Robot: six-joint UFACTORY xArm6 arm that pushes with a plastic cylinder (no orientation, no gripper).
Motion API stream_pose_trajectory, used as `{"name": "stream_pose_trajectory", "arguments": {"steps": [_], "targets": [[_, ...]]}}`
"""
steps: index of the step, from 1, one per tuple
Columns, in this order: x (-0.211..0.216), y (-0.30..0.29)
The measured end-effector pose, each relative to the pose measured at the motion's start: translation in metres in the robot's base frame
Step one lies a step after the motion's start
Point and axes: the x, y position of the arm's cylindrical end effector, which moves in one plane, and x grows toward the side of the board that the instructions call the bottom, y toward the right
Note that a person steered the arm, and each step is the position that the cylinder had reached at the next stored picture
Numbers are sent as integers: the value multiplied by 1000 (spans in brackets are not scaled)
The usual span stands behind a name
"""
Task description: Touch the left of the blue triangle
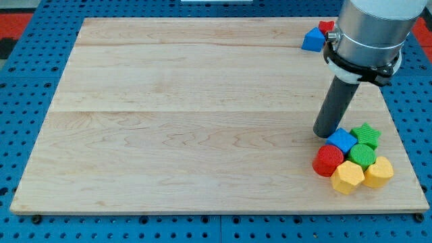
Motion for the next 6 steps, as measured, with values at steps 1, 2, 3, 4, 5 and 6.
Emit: {"name": "stream_pose_trajectory", "arguments": {"steps": [1, 2, 3, 4, 5, 6], "targets": [[-1, -26], [-31, -31], [-83, -10], [-146, -5], [-212, -6], [-267, -9]]}}
